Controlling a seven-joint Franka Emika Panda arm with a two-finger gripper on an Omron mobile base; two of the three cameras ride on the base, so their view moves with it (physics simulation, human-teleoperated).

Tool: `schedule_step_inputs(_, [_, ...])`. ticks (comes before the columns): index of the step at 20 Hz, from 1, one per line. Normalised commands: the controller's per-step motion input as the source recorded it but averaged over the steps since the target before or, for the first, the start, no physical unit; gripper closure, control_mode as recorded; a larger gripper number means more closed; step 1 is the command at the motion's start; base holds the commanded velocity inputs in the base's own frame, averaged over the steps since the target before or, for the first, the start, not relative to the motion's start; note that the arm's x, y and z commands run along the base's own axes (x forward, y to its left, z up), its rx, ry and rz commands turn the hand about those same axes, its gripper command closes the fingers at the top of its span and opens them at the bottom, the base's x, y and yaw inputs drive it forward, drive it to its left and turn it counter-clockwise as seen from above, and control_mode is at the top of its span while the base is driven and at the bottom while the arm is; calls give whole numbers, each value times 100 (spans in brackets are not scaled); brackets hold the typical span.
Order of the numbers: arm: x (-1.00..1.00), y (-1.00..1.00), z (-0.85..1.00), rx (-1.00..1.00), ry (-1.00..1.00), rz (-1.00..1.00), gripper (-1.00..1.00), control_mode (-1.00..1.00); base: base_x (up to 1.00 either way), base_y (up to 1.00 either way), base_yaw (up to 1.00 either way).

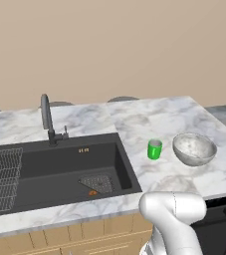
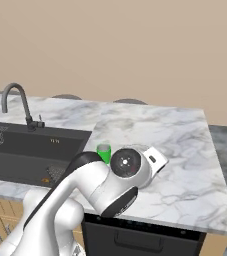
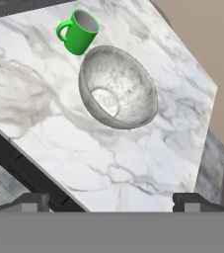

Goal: Clear the mugs and bowl far away from the sink.

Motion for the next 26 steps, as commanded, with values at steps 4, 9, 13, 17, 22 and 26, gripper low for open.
schedule_step_inputs(4, [0,0,0,0,0,0,-100,100,0,0,0])
schedule_step_inputs(9, [0,0,0,0,0,0,-100,100,5,0,0])
schedule_step_inputs(13, [15,5,0,0,8,-6,-100,-100,4,0,0])
schedule_step_inputs(17, [32,18,0,0,12,-19,-100,-100,0,0,0])
schedule_step_inputs(22, [56,48,0,-5,9,-19,-100,-100,0,0,0])
schedule_step_inputs(26, [54,44,0,-3,12,-6,-100,-100,0,0,0])
